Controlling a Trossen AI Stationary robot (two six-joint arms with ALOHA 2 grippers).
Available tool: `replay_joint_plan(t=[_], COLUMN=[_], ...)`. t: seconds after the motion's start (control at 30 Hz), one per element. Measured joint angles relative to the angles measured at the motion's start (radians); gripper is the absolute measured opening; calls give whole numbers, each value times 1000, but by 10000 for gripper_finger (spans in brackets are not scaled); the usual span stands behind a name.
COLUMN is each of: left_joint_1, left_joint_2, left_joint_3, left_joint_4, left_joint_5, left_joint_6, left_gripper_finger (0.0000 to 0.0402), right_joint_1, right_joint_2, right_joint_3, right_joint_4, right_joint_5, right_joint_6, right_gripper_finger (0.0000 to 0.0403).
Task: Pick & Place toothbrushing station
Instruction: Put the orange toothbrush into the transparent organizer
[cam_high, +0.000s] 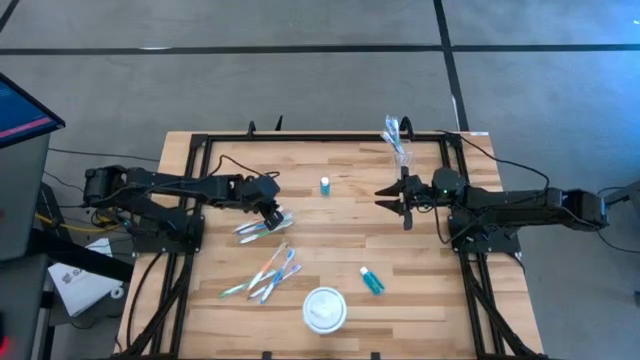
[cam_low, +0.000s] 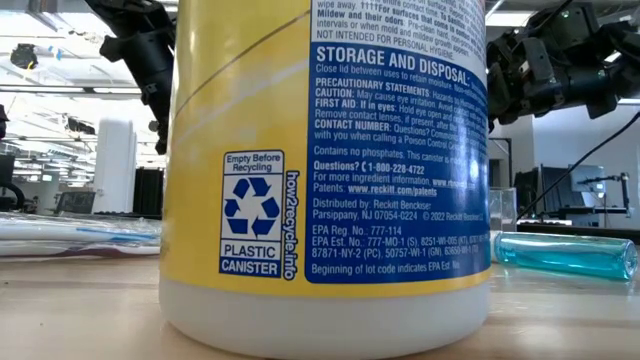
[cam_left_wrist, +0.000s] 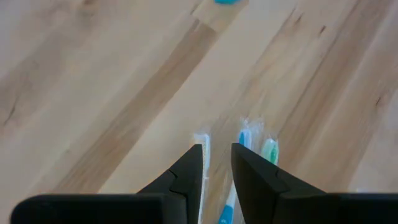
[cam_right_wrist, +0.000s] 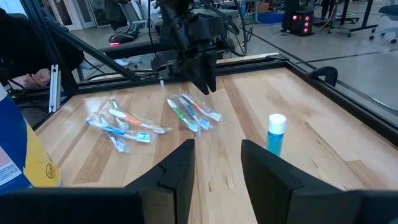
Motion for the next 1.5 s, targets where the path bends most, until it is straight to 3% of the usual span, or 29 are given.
replay_joint_plan(t=[0.47, 1.0, 1.13, 1.5], left_joint_1=[5, 5, 5, 5], left_joint_2=[0, 1, 1, 1], left_joint_3=[-64, -160, -160, -160], left_joint_4=[-23, 7, 11, 8], left_joint_5=[15, 16, 58, 76], left_joint_6=[-6, -60, -55, -52], left_gripper_finger=[156, 153, 149, 113], right_joint_1=[0, -1, -1, -1], right_joint_2=[0, 0, 0, 0], right_joint_3=[0, 0, 0, 0], right_joint_4=[0, 0, 0, 0], right_joint_5=[0, 1, 1, 1], right_joint_6=[0, 0, 0, 0], right_gripper_finger=[122, 122, 122, 121])
